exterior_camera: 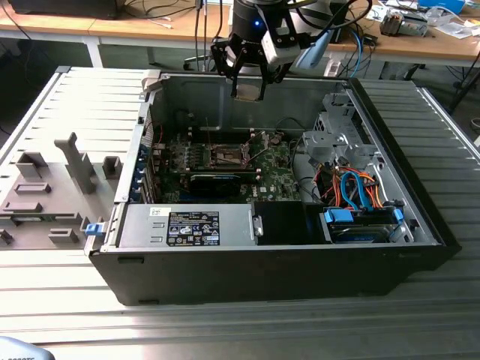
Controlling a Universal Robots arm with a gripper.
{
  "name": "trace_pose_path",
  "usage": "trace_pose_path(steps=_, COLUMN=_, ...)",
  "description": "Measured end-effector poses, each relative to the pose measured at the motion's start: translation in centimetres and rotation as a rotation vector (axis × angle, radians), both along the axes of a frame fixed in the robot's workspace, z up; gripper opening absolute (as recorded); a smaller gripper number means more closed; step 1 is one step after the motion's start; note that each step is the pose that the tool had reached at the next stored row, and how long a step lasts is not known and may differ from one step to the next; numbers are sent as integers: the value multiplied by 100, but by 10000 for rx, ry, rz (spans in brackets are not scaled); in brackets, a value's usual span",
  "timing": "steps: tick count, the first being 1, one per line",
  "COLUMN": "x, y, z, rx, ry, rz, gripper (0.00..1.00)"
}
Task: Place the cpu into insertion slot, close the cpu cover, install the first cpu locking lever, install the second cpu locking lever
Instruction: 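Place the cpu into insertion slot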
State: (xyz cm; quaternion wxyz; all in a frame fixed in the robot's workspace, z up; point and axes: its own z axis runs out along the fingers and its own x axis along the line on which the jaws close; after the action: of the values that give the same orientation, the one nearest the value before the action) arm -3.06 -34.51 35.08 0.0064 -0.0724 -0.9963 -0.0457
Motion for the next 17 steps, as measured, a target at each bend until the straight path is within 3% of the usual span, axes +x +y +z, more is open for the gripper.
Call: trace_pose_path(steps=17, x=4, y=1, z=0, rx=0, ry=0, rz=-115, gripper=54)
